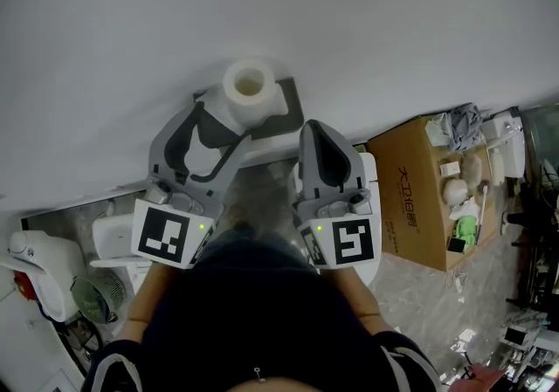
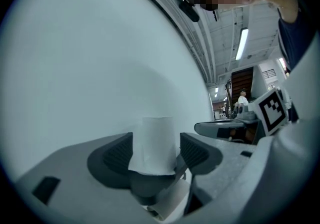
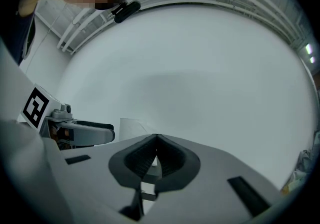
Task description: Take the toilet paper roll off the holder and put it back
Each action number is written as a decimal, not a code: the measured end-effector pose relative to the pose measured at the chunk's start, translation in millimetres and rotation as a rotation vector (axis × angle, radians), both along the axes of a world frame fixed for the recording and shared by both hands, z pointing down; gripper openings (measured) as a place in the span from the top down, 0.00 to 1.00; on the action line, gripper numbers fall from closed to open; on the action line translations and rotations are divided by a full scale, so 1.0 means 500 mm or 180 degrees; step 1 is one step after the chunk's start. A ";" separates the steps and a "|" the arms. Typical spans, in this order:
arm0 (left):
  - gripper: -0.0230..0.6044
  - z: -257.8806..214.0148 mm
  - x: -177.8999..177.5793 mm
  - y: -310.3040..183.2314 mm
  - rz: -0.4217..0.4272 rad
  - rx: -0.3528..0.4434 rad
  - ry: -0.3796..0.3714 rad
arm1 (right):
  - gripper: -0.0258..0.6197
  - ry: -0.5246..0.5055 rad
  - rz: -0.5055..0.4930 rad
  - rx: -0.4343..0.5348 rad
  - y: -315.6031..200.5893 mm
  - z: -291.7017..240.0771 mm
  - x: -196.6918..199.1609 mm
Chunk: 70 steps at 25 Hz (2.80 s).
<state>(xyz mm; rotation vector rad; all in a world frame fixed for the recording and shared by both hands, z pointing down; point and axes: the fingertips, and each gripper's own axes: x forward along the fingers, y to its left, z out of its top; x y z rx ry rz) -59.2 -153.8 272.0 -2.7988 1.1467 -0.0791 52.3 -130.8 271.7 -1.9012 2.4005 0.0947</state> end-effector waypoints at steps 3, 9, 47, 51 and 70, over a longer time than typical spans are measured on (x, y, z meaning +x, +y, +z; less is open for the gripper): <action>0.50 0.000 0.010 -0.009 0.0058 -0.0122 -0.0040 | 0.94 0.0011 0.0011 0.0042 -0.013 -0.008 -0.004; 0.47 -0.006 0.032 -0.025 0.0109 -0.0281 -0.0013 | 0.93 0.0052 -0.0067 0.0070 -0.039 -0.020 -0.003; 0.36 0.009 0.089 -0.089 -0.1442 -0.0437 -0.0254 | 0.93 -0.0084 -0.1279 0.0348 -0.118 -0.052 0.030; 0.36 0.015 0.087 -0.099 -0.1566 -0.0441 -0.0246 | 0.93 -0.0111 -0.1305 0.0341 -0.121 -0.048 0.035; 0.40 0.026 0.064 -0.124 -0.2133 -0.0601 -0.0393 | 0.93 -0.0170 -0.1401 0.0299 -0.133 -0.034 0.056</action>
